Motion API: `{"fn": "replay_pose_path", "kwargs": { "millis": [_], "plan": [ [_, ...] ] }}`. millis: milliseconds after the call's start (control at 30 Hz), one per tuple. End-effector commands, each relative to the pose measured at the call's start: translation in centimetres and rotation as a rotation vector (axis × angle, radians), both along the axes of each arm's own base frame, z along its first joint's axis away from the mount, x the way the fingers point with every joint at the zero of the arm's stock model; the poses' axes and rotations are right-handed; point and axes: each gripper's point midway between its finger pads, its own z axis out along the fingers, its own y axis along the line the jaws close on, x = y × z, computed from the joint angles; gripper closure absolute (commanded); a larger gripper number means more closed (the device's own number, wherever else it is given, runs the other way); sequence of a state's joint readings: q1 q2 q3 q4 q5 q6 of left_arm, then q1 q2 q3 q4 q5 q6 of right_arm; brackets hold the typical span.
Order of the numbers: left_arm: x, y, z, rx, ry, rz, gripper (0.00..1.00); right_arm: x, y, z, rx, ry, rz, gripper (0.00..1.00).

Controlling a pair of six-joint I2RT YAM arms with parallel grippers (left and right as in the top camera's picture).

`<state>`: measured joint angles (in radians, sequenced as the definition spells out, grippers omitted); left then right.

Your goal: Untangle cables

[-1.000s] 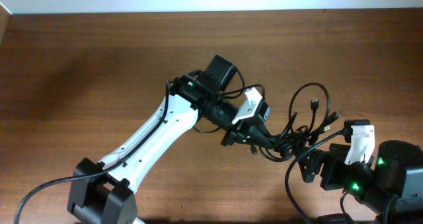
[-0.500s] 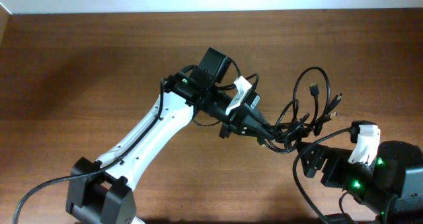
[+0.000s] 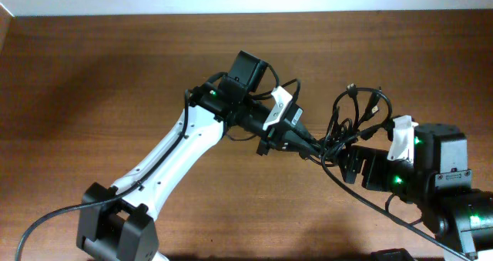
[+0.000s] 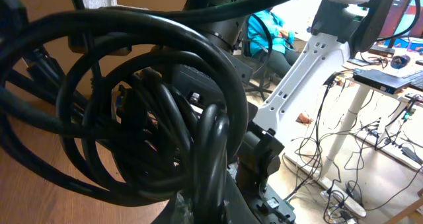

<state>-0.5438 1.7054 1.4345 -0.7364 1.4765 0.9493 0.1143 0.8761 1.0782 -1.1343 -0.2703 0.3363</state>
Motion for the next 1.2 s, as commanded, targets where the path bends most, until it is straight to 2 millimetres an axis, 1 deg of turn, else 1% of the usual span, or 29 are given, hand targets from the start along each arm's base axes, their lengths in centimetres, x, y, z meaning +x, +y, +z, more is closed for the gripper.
{"fn": "replay_pose_path", "kwargs": {
  "millis": [0, 67, 100, 167, 233, 267, 300, 333, 367, 400, 467, 533, 633, 733, 800, 967, 1033, 1167],
  "plan": [
    [0.6, 1.9, 2.8, -0.095, -0.005, 0.005, 1.0, -0.4, -3.2, -1.1, -0.158, 0.04, -0.098, 0.01],
    [2.3, 3.2, 2.8, -0.086, 0.01, 0.061, 1.0, -0.6, -3.2, -1.3, -0.159, 0.05, -0.097, 0.01],
    [3.4, 4.1, 2.8, -0.065, 0.053, 0.101, 1.0, -0.6, -3.3, -1.3, -0.163, 0.053, -0.099, 0.01],
    [4.8, 5.4, 2.8, -0.043, 0.103, 0.153, 1.0, -0.7, -3.6, -1.4, -0.177, 0.06, -0.112, 0.01],
    [5.1, 5.7, 2.8, -0.039, 0.114, 0.164, 1.0, -0.7, -3.6, -1.4, -0.17, 0.062, -0.119, 0.01],
    [5.1, 5.7, 2.8, -0.039, 0.114, 0.164, 1.0, -0.7, -3.0, -1.3, -0.143, 0.058, -0.107, 0.01],
    [5.1, 5.7, 2.8, -0.039, 0.114, 0.164, 1.0, -0.4, -1.9, -0.9, -0.088, 0.042, -0.072, 0.01],
    [5.1, 5.7, 2.8, -0.039, 0.115, 0.164, 1.0, 0.0, -0.5, 0.0, -0.013, 0.01, -0.028, 0.01],
    [5.1, 5.7, 2.8, -0.039, 0.115, 0.163, 1.0, 0.4, 0.4, 0.6, 0.036, -0.014, -0.004, 0.01],
    [5.1, 5.7, 2.8, -0.039, 0.115, 0.163, 1.0, 1.2, 1.5, 1.8, 0.108, -0.057, 0.012, 0.01],
    [5.1, 5.7, 2.8, -0.039, 0.114, 0.164, 1.0, 2.3, 2.9, 3.7, 0.182, -0.135, 0.062, 0.01],
    [5.1, 5.7, 2.8, -0.039, 0.113, 0.164, 1.0, 3.0, 3.0, 4.2, 0.204, -0.156, 0.049, 0.01],
    [5.1, 5.7, 2.8, -0.042, 0.107, 0.164, 1.0, 4.3, 3.8, 3.4, 0.241, -0.113, 0.061, 0.01],
    [5.1, 5.7, 2.8, -0.042, 0.106, 0.164, 1.0, 6.2, 4.6, 2.4, 0.267, -0.082, 0.084, 0.01],
    [5.2, 5.7, 2.8, -0.041, 0.106, 0.165, 1.0, 6.8, 5.2, 2.1, 0.293, -0.07, 0.107, 0.01],
    [5.2, 5.7, 2.8, -0.042, 0.105, 0.164, 1.0, 7.1, 5.4, 2.2, 0.288, -0.087, 0.135, 0.01],
    [5.5, 5.6, 2.4, -0.025, 0.089, 0.181, 1.0, 6.8, 5.7, 2.2, 0.282, -0.098, 0.175, 0.01],
    [5.6, 5.5, 2.4, -0.024, 0.077, 0.185, 1.0, 6.5, 5.7, 1.8, 0.274, -0.084, 0.183, 0.01]
  ]
}}
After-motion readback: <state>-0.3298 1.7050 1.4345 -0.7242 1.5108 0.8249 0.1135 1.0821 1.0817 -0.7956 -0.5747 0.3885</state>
